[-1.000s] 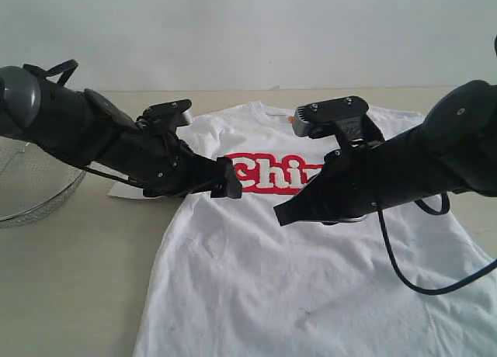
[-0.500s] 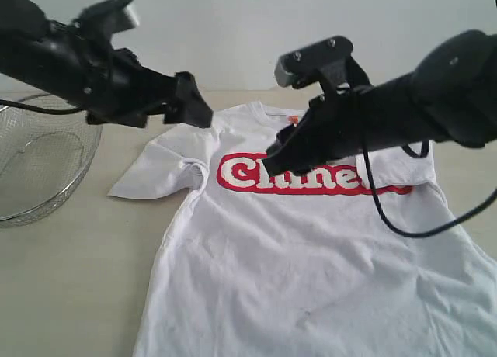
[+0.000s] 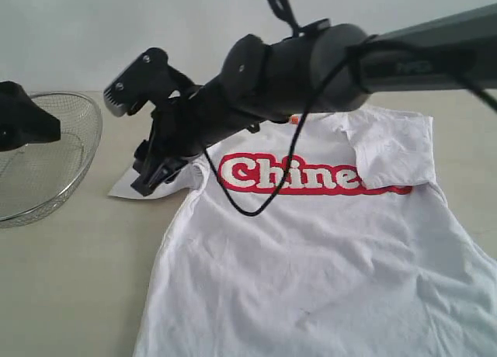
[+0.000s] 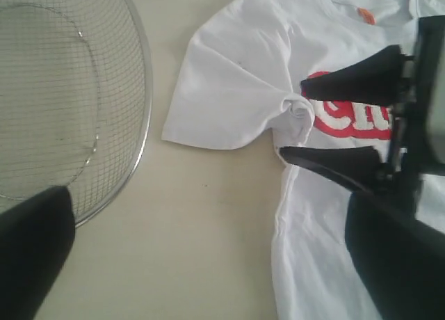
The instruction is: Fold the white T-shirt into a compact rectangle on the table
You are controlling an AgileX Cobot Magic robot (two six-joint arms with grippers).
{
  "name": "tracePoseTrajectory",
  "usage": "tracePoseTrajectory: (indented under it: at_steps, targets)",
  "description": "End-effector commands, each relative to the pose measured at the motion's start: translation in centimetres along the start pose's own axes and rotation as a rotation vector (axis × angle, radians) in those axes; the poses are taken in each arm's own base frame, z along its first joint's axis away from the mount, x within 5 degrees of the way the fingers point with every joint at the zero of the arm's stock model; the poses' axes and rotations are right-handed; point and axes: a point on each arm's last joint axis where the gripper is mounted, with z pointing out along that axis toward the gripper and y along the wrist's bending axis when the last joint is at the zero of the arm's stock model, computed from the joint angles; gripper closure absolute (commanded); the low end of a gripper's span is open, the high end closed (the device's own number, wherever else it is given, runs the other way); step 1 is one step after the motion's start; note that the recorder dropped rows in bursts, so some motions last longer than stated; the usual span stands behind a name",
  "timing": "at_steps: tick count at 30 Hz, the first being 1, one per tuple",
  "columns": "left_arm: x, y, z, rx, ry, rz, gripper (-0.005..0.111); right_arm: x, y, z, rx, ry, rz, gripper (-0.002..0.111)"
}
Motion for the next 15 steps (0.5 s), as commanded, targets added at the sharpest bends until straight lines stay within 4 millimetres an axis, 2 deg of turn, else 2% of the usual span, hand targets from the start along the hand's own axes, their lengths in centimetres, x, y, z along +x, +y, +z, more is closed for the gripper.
tracePoseTrajectory:
  at_steps: [1,4,7,15]
  targets:
    - [0.3,0.1,-1.0,-0.006,-0.053,-0.021,0.008,-0.5,0.5,3.1,-0.012,0.080,-0.074,0.053]
    - [0.3,0.1,-1.2,-0.005,-0.055,-0.020,0.008,-0.1,0.5,5.1,-0.026,0.155,-0.081,0.053]
    - [0.3,0.1,-1.2,-0.005,-0.055,-0.020,0.008,0.0,0.4,6.2,-0.046,0.194,-0.059,0.053]
    - [0.3,0.1,-1.2,-0.004,-0.057,-0.022,0.008,-0.1,0.2,7.7,-0.051,0.209,-0.066,0.053]
